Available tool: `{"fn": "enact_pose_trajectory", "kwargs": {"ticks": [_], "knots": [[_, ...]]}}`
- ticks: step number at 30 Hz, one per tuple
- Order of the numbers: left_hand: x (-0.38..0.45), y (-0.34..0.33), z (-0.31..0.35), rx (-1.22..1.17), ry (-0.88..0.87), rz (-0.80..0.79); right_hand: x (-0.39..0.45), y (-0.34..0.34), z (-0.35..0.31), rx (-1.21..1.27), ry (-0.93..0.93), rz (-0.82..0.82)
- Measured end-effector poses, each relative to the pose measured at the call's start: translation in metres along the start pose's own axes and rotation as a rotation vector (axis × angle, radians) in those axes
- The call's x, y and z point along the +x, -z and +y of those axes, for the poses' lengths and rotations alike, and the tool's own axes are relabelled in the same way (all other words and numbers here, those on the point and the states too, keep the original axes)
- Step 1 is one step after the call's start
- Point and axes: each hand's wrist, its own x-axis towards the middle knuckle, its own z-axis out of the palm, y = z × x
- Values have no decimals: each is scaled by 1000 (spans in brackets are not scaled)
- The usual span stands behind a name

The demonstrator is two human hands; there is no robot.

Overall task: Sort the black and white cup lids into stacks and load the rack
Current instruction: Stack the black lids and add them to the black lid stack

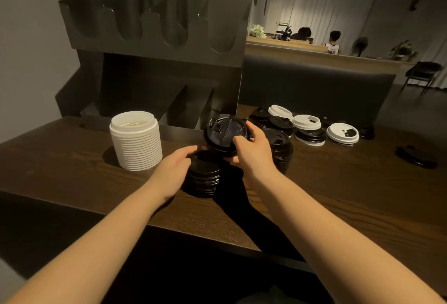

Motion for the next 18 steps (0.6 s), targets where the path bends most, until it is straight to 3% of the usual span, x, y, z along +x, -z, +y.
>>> {"fn": "enact_pose_trajectory", "kwargs": {"ticks": [8, 14, 18], "knots": [[-10, -5, -2, 180, -148, 33, -20, 8, 19, -160, 52, -26], [-12, -4, -3, 84, -174, -111, -37, 11, 24, -389, 37, -21], [-14, -5, 1, 60, -152, -105, -41, 8, 34, -558, 109, -4]]}}
